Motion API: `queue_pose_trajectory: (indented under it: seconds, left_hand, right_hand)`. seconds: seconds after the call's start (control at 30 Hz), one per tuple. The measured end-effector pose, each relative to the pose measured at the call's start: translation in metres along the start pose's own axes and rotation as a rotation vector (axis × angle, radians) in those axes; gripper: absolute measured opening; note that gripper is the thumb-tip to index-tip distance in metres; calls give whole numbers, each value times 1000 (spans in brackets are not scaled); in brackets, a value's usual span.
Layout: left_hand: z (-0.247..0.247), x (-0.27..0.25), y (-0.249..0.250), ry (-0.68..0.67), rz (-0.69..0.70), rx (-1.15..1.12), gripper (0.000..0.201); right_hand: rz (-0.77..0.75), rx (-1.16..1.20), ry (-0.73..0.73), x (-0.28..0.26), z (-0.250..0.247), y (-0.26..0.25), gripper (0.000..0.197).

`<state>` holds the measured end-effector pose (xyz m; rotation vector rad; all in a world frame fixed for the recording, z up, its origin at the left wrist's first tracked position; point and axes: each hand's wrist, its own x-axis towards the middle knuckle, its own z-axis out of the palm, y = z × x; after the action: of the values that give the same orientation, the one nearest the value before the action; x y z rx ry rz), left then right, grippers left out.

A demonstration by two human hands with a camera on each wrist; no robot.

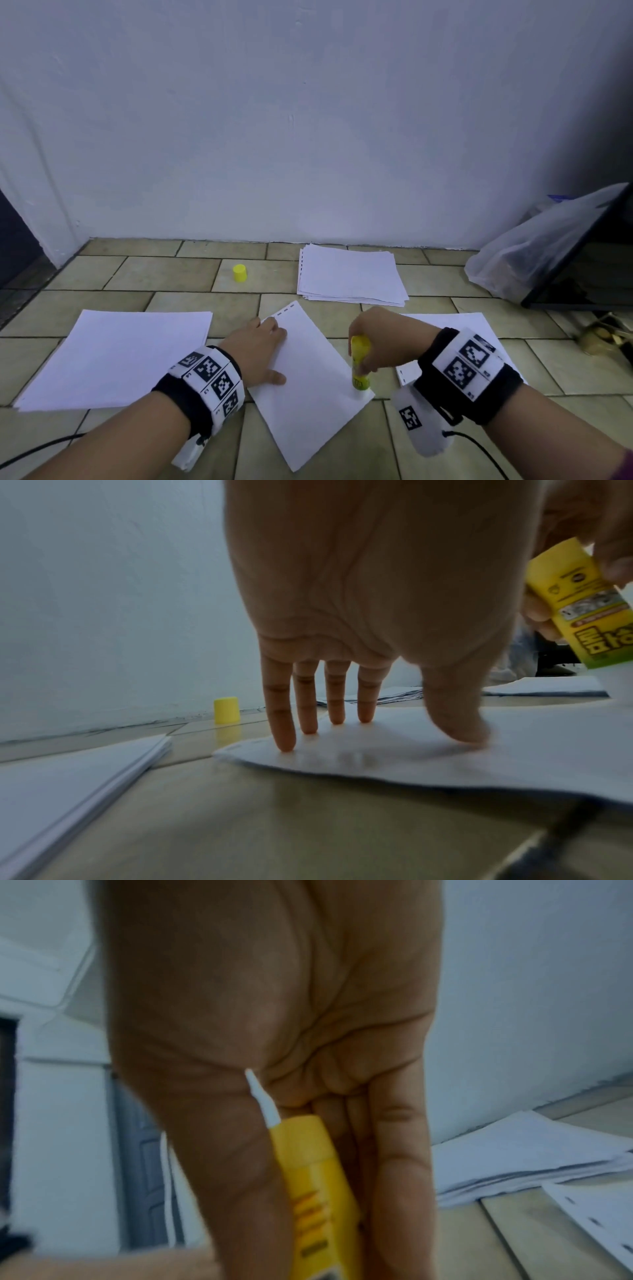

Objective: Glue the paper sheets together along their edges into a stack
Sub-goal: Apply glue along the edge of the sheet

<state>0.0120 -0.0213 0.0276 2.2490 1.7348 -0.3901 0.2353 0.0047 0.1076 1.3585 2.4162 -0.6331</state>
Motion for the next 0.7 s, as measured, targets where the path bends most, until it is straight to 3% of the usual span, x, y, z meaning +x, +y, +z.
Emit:
queue_pose_trajectory:
  seconds: [0.1, 0.23, 0.37, 0.47, 0.57, 0.6, 0.7]
  left_hand:
    - [-3, -4, -5, 6, -20, 15, 47]
    - [-3, -10, -18, -3, -12, -103, 58]
    - [-3, -15, -26, 24, -28, -132, 59]
    - [1, -15, -30, 14, -44, -100, 72]
    - [6, -16, -32, 48, -42, -115, 73]
    - [7, -17, -33, 53, -37, -121, 74]
    - [8, -18, -36, 75, -37, -141, 79]
  right_hand:
    - [67, 423, 89, -2, -15, 15, 18]
    - [67, 1178, 339, 4, -25, 23, 10]
    - [2, 1754, 225, 36, -12, 23, 16]
    - [-24, 1833, 144, 63, 1, 12, 18]
    - [-37, 1825, 175, 93, 6, -11, 11]
    - [-18, 1728, 233, 106, 6, -18, 8]
    - [74, 1136, 485, 138, 5, -38, 16]
